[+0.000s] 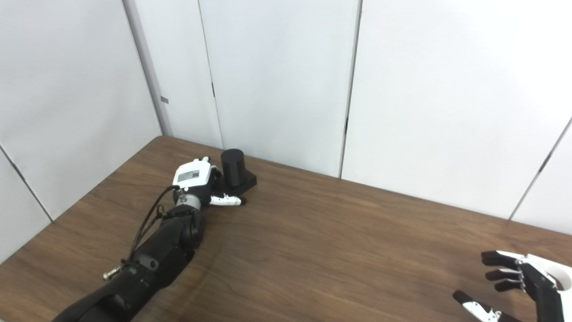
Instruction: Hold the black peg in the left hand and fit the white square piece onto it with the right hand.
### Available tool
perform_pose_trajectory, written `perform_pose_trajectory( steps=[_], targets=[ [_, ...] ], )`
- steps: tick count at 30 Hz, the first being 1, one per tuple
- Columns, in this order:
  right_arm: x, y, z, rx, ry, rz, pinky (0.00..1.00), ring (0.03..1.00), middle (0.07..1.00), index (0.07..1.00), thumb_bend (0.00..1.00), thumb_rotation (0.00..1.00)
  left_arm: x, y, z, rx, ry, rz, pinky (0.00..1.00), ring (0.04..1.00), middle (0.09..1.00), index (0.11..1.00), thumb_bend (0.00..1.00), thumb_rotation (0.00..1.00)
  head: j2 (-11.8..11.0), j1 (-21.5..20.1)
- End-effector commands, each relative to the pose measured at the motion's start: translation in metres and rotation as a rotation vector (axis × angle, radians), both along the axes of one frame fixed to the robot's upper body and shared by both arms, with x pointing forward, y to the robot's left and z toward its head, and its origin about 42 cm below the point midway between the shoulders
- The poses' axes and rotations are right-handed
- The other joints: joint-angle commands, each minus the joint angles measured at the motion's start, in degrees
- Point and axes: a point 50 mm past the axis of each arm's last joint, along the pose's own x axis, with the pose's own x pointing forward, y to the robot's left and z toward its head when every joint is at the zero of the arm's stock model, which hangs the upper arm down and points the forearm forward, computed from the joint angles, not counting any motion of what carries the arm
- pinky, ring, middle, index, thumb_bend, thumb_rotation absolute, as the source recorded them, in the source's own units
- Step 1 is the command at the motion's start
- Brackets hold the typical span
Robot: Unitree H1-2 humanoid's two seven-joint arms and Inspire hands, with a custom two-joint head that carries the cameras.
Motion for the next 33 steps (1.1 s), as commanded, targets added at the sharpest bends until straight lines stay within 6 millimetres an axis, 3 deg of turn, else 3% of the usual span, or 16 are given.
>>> perform_pose_trajectory(
  steps=[1,4,5,6,9,17,23,33],
  targets=[
    [0.004,-0.001,0.018,-0.002,-0.083,0.009,0.45,0.542,0.614,0.604,0.61,0.0,0.016,0.005,0.028,0.03,-0.063,-0.012,0.9,1.0,1.0,0.758,1.0,0.6,0.1,0.0],
    [0.003,-0.002,0.018,-0.002,-0.082,0.011,0.44,0.542,0.619,0.605,0.6,0.0,0.016,0.007,0.027,0.03,-0.041,-0.043,0.91,1.0,0.989,0.703,0.88,0.49,0.3,-0.1],
    [0.002,-0.001,0.019,-0.003,-0.085,0.011,0.44,0.54,0.618,0.604,0.6,0.0,0.016,0.007,0.026,0.017,-0.029,-0.061,0.91,0.986,0.966,0.655,0.82,0.41,0.4,-0.1],
    [0.002,-0.001,0.019,-0.004,-0.086,0.011,0.43,0.538,0.616,0.603,0.59,0.0,0.016,0.007,0.026,0.007,-0.021,-0.074,0.93,0.971,0.936,0.557,0.64,0.21,0.4,-0.1],
    [0.002,-0.001,0.02,-0.001,-0.09,0.009,0.43,0.535,0.615,0.602,0.58,0.0,0.015,0.006,0.027,-0.011,0.007,-0.109,0.93,0.943,0.896,0.494,0.53,0.09,0.6,0.0],
    [0.003,-0.001,0.019,-0.002,-0.089,0.01,0.43,0.535,0.617,0.602,0.57,0.0,0.008,-0.002,0.03,-0.074,0.002,-0.197,0.89,0.877,0.835,0.482,0.52,0.06,0.9,-0.1],
    [0.006,-0.001,0.016,0.0,-0.082,0.006,0.44,0.543,0.624,0.606,0.56,0.0,0.001,-0.01,0.032,-0.091,0.016,-0.289,0.87,0.867,0.856,0.483,0.52,0.06,1.1,-0.6],
    [0.007,0.003,0.014,0.003,-0.067,-0.008,0.45,0.568,0.645,0.608,0.57,0.0,-0.025,-0.048,0.017,-0.137,0.018,-0.565,0.9,0.906,0.878,0.487,0.52,0.06,2.0,-3.5]
  ],
)
